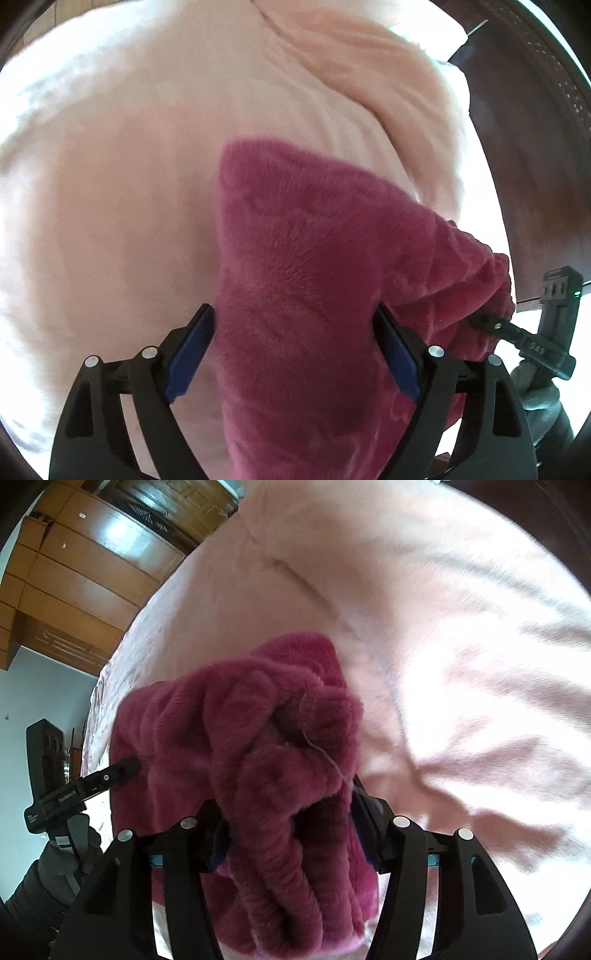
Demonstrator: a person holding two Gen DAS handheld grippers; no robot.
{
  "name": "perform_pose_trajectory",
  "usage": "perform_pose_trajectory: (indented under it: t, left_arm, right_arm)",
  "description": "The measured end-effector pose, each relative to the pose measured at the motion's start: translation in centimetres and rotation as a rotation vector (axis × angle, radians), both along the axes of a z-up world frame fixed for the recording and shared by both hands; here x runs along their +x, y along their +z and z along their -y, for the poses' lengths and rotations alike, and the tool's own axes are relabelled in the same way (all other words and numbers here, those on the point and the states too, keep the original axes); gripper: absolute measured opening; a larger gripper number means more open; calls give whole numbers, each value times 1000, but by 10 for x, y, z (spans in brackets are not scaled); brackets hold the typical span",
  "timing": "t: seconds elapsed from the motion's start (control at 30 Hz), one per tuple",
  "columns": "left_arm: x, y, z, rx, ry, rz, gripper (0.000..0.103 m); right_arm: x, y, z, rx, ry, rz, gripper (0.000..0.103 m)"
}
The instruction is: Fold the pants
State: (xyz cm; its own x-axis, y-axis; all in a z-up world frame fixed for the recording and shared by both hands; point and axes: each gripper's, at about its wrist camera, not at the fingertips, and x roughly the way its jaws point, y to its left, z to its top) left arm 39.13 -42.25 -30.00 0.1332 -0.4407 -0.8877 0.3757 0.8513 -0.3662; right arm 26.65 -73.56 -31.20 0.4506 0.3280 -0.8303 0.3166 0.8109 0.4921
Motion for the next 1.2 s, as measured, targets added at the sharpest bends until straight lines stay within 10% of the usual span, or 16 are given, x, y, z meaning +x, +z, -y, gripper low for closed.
perform_pose_trajectory:
  t: [0.17, 0.37, 0.83, 1.2]
  left_arm:
    - [-14, 38, -8, 19, 17, 106, 84]
    - [-53, 59, -1, 69, -32, 199, 84]
    - [-107, -14, 30, 291, -208, 212, 90]
    - [-102, -9, 46, 326, -202, 218, 91]
  right_arm:
    - [-26, 45, 7, -85, -77, 87, 59]
    - [-46, 87, -43, -157, 95, 181, 59]
    - [-7, 11, -55, -296, 135, -3, 59]
    - [-15, 8, -54, -269, 137, 25, 59]
